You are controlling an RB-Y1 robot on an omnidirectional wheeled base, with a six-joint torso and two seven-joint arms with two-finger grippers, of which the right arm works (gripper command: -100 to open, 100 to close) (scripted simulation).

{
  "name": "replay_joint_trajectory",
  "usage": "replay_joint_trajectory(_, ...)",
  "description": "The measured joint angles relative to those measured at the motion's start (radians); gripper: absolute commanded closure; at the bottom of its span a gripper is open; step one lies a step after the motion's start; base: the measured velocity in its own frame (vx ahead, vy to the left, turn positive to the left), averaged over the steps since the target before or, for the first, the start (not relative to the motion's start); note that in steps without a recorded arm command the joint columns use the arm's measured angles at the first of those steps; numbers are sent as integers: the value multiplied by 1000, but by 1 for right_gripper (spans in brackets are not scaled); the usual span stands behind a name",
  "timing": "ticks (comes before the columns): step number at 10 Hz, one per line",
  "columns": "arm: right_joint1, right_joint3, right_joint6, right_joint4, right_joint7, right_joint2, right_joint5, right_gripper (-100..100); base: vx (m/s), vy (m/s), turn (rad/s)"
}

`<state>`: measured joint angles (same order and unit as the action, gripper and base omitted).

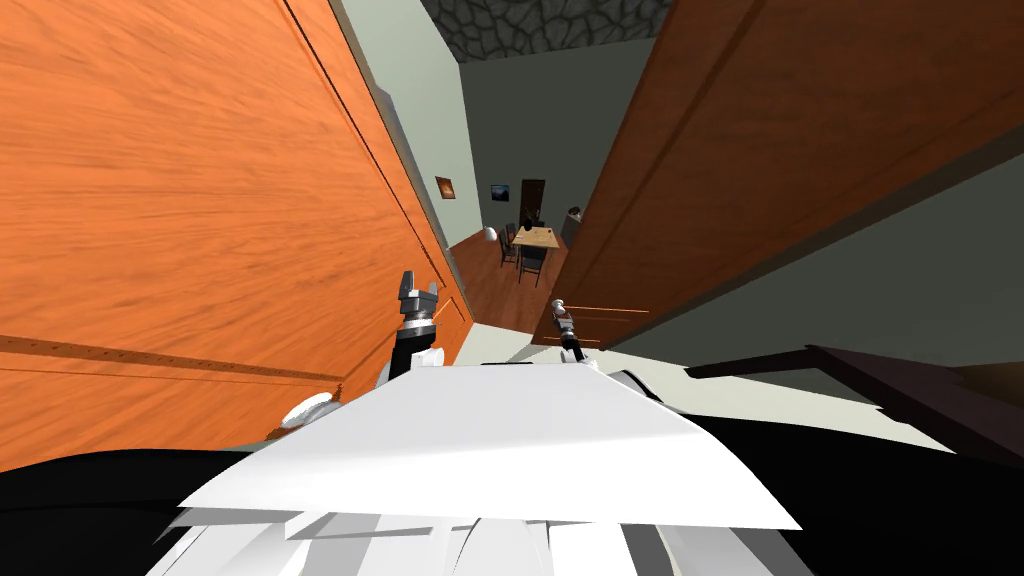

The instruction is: Pull the door open

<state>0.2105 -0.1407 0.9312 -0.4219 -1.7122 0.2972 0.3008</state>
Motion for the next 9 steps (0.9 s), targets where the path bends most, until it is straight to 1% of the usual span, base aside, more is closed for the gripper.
replay_joint_trajectory(1,10,0,19,35,-8,2,0,-100,107,8,118)
replay_joint_trajectory(2,-14,6,11,4,-13,17,5,-100,115,13,83)
replay_joint_trajectory(3,-21,8,9,0,-18,24,7,-100,65,12,5)
replay_joint_trajectory(4,-11,8,20,23,-23,25,7,-100,24,3,-2)
replay_joint_trajectory(5,-10,7,23,26,-24,25,7,100,0,0,0)
replay_joint_trajectory(9,-11,8,19,23,-22,26,7,100,-4,-2,3)
